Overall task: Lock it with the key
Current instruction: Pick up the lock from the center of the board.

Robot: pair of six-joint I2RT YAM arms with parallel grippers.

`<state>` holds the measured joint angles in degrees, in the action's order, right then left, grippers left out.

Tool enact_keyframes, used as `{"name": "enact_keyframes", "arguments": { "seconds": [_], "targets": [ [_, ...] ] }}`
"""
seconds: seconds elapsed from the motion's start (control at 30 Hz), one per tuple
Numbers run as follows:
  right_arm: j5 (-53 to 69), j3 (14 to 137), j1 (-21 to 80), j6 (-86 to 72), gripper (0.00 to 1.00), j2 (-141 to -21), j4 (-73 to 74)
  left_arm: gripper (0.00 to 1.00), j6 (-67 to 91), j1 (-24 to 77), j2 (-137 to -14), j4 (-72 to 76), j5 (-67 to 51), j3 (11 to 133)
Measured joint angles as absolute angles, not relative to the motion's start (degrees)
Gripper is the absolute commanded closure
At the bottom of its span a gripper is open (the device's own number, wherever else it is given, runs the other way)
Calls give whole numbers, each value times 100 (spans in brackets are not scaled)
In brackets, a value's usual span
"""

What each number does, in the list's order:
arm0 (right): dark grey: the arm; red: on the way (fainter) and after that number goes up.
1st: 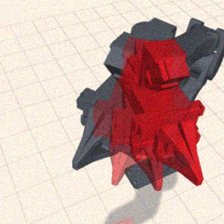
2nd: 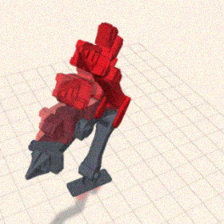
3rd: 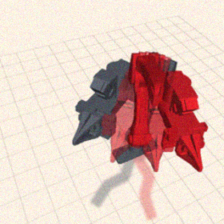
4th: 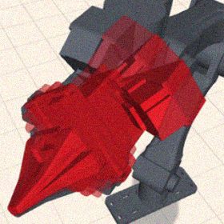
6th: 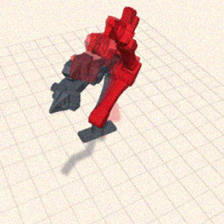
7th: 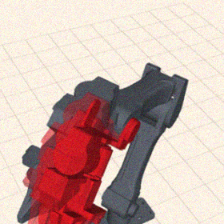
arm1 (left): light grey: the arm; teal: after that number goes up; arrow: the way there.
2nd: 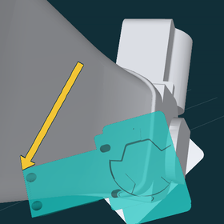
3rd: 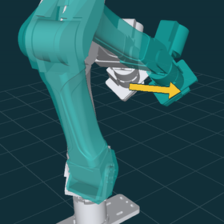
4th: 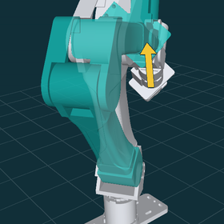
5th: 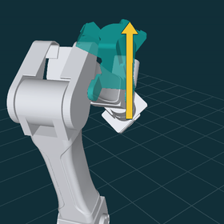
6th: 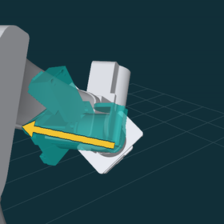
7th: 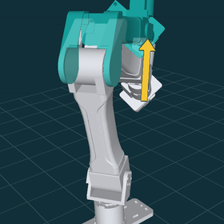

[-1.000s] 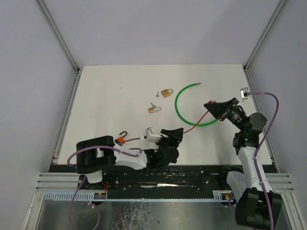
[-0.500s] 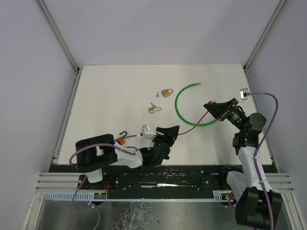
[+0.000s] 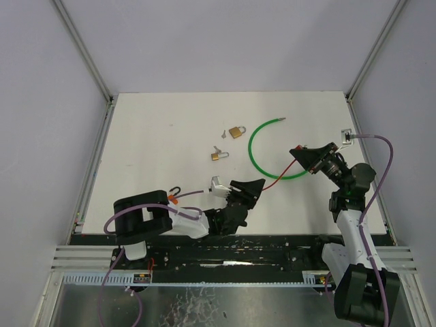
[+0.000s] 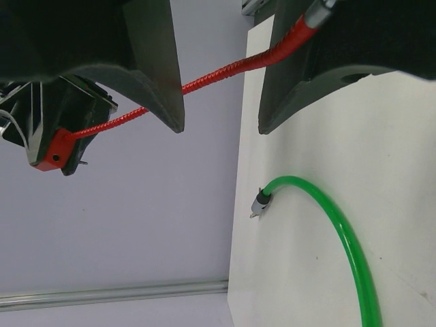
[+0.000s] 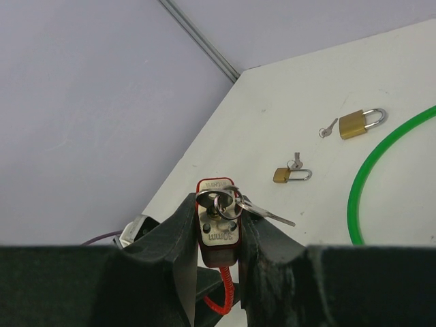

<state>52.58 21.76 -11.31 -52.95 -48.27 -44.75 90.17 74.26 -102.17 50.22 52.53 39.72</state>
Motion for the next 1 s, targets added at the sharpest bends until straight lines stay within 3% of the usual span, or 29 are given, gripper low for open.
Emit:
{"name": "enact_keyframes", "arguments": {
  "seconds": [0.17,0.33,0.5,0.67,0.87,1.0],
  "targets": [
    [5210,2165,-1131,-5299,100,-4825,-4580,53,9030,7413,-10248,5006,5168,4058],
    [5207,2165,-1131,-5295,100,-4812,-4584,62,9100,7347,-10248,4995,5046,4051],
    [5212,2165,-1131,-5284,100,-4810,-4606,77,9091,7264,-10147,5085,4984,3885],
    [5262,2165,-1131,-5221,100,-4807,-4619,99,8873,7190,-10092,5426,4904,3717],
    [5483,2165,-1131,-5009,100,-4792,-4617,100,7852,7076,-10088,6163,4703,3544],
    [5682,2178,-1131,-4733,100,-4792,-4541,100,5927,6993,-10053,6751,4233,3511]
  ]
}}
